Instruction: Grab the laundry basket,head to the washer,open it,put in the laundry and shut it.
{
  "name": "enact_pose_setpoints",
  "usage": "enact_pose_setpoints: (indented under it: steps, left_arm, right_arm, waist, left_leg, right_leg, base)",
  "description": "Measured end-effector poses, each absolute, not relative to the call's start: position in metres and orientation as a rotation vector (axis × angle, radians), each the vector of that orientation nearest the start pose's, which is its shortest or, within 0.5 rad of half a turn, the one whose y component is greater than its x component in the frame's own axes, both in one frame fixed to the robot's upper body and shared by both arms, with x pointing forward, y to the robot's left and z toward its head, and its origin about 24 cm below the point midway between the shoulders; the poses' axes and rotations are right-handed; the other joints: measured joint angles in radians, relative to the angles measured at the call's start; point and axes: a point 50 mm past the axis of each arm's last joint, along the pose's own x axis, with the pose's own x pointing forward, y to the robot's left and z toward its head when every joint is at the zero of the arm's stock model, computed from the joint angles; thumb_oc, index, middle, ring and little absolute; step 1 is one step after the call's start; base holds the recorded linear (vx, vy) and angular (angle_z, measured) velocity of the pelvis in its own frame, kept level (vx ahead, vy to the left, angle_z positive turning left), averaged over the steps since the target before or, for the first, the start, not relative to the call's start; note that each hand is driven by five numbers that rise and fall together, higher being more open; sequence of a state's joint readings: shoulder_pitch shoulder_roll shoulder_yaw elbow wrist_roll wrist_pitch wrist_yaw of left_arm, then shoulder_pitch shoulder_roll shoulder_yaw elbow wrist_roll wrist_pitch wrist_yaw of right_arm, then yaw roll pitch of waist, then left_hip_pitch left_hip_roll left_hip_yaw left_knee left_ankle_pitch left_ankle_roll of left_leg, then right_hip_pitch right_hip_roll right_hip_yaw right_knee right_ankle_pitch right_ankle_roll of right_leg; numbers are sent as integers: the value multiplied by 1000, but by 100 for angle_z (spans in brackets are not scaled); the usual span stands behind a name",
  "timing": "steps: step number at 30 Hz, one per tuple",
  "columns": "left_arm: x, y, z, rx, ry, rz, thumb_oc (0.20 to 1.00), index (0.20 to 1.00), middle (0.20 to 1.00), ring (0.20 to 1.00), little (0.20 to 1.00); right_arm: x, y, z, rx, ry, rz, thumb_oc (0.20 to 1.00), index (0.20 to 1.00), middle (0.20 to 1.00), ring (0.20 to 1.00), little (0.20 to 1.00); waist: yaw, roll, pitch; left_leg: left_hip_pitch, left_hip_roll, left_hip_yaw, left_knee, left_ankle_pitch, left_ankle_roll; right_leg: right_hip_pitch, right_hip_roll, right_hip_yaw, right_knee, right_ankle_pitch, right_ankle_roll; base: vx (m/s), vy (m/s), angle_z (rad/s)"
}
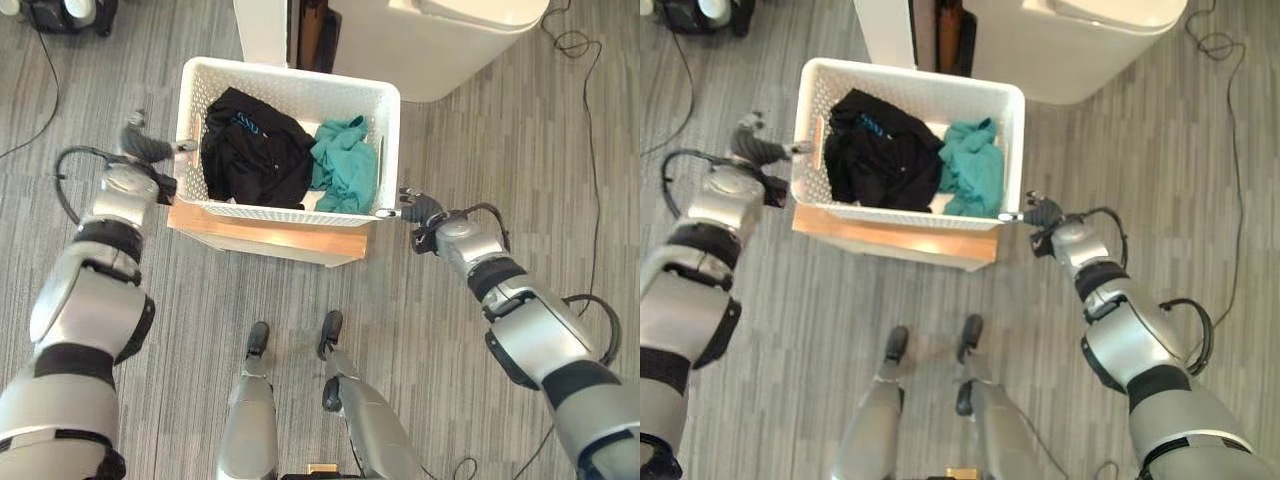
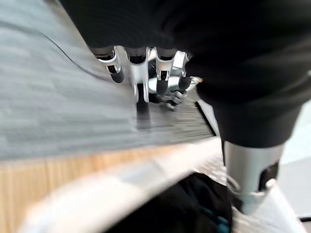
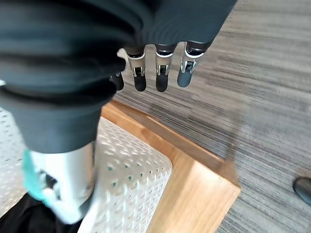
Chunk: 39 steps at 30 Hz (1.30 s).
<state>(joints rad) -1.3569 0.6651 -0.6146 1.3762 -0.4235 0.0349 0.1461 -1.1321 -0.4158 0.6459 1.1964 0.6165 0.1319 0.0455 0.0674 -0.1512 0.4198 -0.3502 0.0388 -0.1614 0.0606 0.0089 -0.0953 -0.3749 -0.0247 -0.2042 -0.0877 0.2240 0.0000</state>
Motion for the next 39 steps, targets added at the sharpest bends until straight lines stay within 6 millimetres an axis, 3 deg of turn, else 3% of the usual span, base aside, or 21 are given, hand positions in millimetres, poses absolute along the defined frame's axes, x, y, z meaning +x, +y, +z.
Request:
enact_pose_setpoints:
  steps: [4, 13, 20, 25, 31, 34, 39]
  left_arm:
    - [412, 277, 244, 564, 34, 376, 1000, 1000, 1000, 1000, 1000]
    - [412, 274, 249, 595, 22, 364, 1000, 1000, 1000, 1000, 1000]
    - [418, 257, 256, 677, 20, 315, 1000, 1000, 1000, 1000, 1000]
    - [420, 250, 259, 738, 20, 297, 1000, 1000, 1000, 1000, 1000]
    - [421, 245, 268, 734, 5, 300, 1000, 1000, 1000, 1000, 1000]
    - [421, 242, 283, 728, -28, 311, 1000, 1000, 1000, 1000, 1000]
    - [421, 241, 290, 723, -38, 316, 1000, 1000, 1000, 1000, 1000]
  right_arm:
    - [416, -178, 134, -327, 292, 92, 1000, 1000, 1000, 1000, 1000]
    - [416, -198, 141, -289, 283, 35, 1000, 1000, 1000, 1000, 1000]
    - [422, -226, 188, -306, 220, -90, 1000, 1000, 1000, 1000, 1000]
    - [422, -233, 205, -332, 203, -131, 1000, 1000, 1000, 1000, 1000]
    - [424, -228, 208, -305, 186, -116, 1000, 1000, 1000, 1000, 1000]
    - [426, -222, 220, -301, 150, -111, 1000, 1000, 1000, 1000, 1000]
    - [430, -205, 235, -335, 112, -78, 1000, 1000, 1000, 1000, 1000]
  waist:
    - [1, 0, 0]
    - [8, 0, 0]
    - [5, 0, 0]
    - [5, 0, 0]
    - [4, 0, -1]
    - [5, 1, -2]
    - [5, 1, -2]
  left_leg:
    - [-5, -6, -2, -2, 0, 0]
    - [-25, -18, -3, 7, 0, 1]
    - [-94, -33, 2, 42, 0, 1]
    - [-107, -33, 2, 46, 0, 1]
    - [-116, -33, 5, 45, 0, 1]
    - [-151, -33, 6, 61, 0, 1]
    - [-180, -28, 9, 73, -1, -1]
  right_leg:
    - [-3, -8, 0, 0, 1, -3]
    - [-15, -19, 1, 0, 1, -3]
    - [-68, -26, 3, 0, 13, -17]
    - [-80, -24, 3, 0, 15, -20]
    - [-91, -24, 3, 0, 15, -20]
    - [-119, -22, 4, 0, 21, -28]
    - [-145, -16, 6, 0, 27, -36]
  base:
    - [-9, -3, 6]
    - [3, 3, 3]
    - [-2, 4, 0]
    - [0, 0, 0]
    - [0, 0, 0]
    - [0, 0, 0]
    - [3, 1, -1]
